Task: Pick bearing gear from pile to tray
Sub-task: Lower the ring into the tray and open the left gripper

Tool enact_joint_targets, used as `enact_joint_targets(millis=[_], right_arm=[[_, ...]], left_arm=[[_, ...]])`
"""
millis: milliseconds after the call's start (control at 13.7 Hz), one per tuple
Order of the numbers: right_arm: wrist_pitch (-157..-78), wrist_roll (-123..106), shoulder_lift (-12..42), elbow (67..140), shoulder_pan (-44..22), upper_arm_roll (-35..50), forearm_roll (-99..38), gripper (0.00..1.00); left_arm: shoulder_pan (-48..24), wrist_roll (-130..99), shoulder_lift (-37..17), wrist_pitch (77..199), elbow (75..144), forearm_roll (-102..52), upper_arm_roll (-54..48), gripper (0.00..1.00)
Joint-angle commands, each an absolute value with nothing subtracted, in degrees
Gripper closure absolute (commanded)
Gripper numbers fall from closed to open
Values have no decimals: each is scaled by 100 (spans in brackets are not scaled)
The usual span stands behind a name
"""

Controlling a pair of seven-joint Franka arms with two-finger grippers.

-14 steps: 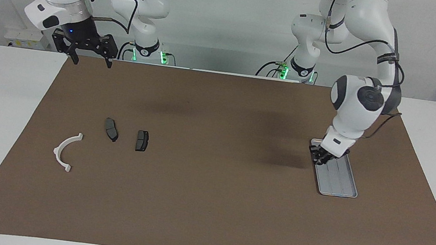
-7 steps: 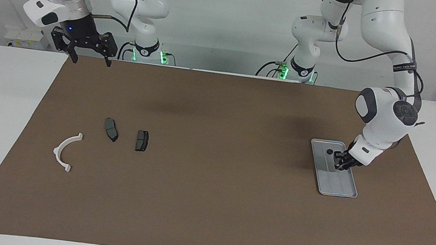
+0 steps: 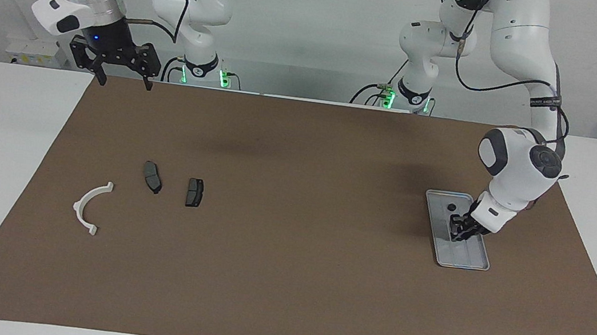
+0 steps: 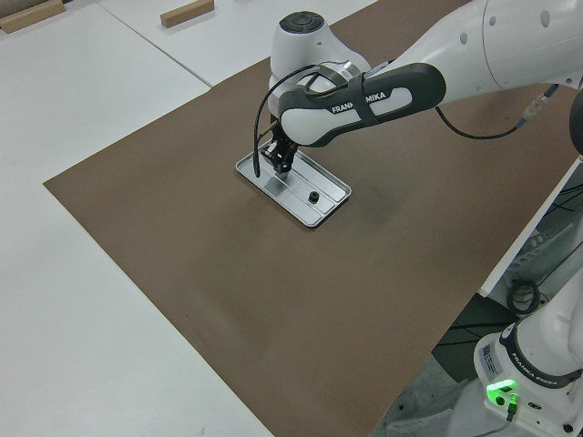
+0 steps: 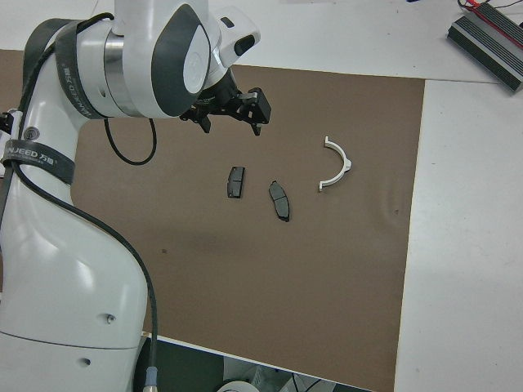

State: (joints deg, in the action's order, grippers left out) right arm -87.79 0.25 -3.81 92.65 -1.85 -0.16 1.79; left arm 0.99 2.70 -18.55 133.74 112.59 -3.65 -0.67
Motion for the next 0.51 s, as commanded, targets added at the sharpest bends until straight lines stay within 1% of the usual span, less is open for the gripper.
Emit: enact_joint_targets(millis=[0, 73, 146, 219, 292, 438], right_arm=[[-8815, -62, -457, 9334, -79, 17, 88, 0], [-8815, -62, -466, 9343, -79, 9, 88, 0], [-8815, -70, -457, 9334, -70, 9, 88, 0], [-8815, -70, -457, 9334, -70, 0, 88, 0], [-8815, -70, -466, 9343, -79, -9, 88, 0], [-8815, -53, -466, 9343, -97, -9, 88, 0]], left_arm=[[44, 272, -1846, 13657, 11416, -448, -26, 86], [44, 272, -1846, 13728, 11495, -457, -18, 84], [53, 281, -1837, 13737, 11540, -448, -26, 80], [44, 290, -1828, 13737, 11584, -448, -18, 67], [53, 299, -1819, 13729, 11601, -448, -18, 49], [53, 308, -1819, 13711, 11593, -457, -18, 0]])
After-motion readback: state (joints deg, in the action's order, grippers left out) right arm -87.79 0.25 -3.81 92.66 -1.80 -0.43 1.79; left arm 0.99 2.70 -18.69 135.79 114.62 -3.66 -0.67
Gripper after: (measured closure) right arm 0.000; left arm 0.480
